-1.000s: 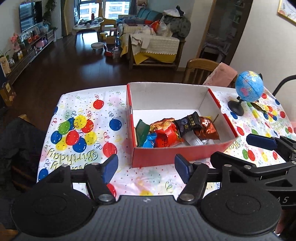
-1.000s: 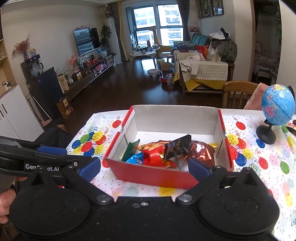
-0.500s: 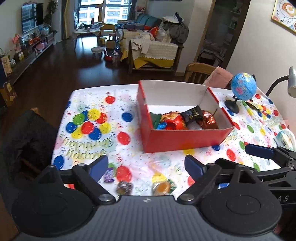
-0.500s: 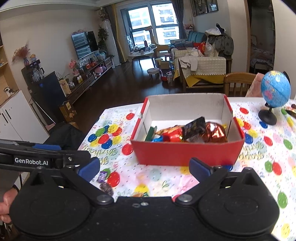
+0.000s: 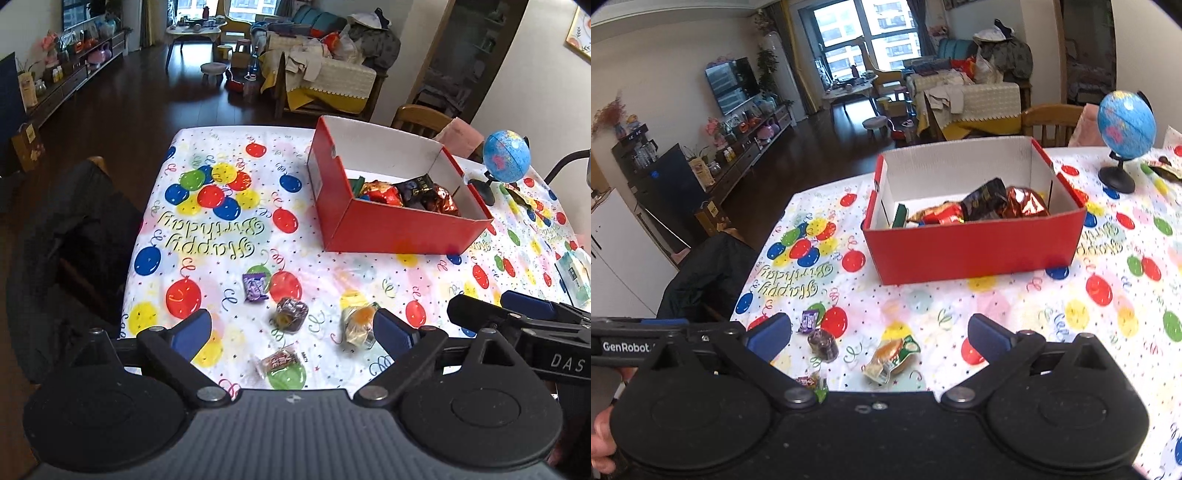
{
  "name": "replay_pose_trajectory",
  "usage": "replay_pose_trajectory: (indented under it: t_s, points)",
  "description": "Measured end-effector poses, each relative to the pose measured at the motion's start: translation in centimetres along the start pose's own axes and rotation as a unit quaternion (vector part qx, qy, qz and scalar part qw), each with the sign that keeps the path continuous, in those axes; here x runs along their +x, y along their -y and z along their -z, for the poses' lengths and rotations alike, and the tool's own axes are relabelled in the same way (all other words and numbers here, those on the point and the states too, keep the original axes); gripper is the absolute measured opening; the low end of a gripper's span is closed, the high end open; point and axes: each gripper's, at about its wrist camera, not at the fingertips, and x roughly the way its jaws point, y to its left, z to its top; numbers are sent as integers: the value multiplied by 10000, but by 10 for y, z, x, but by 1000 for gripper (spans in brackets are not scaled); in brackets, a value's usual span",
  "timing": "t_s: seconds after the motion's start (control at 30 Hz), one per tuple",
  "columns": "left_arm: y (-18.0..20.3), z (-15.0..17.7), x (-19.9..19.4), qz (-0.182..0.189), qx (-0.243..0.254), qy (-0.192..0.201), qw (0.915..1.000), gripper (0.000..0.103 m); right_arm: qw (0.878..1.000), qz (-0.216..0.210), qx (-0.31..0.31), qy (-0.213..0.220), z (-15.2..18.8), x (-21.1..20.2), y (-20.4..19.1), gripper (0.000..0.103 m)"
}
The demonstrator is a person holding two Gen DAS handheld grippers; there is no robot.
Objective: Organize snacks
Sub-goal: 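Withdraw both tools from the box toward the remaining snacks, then grasp the clear-wrapped cake packet with the left gripper while the right grasps the green-label bun packet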
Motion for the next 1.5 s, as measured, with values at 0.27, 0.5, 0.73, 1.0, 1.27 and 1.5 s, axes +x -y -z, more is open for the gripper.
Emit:
replay_pose_trajectory:
  t_s: [0.27,0.5,0.73,1.0,1.27,1.5]
  points:
    - [-8,11,15,-18,-52,-156,9999,95,9993,150,282,-219,12,19,-3,100]
    - [-17,22,45,28,-39,-500,9987,95,9972,302,483,-493,23,42,1,98]
    - [-21,32,68,-13,24,-694,9976,95,9942,411,615,-778,33,70,5,92]
    - [-18,41,92,37,265,-898,9956,94,9907,467,805,-993,35,99,10,88]
    - [-11,45,119,26,545,-1171,9916,74,9893,442,756,-1168,38,123,13,82]
    - [-8,44,127,34,738,-1165,9904,55,9885,407,724,-1267,36,137,15,76]
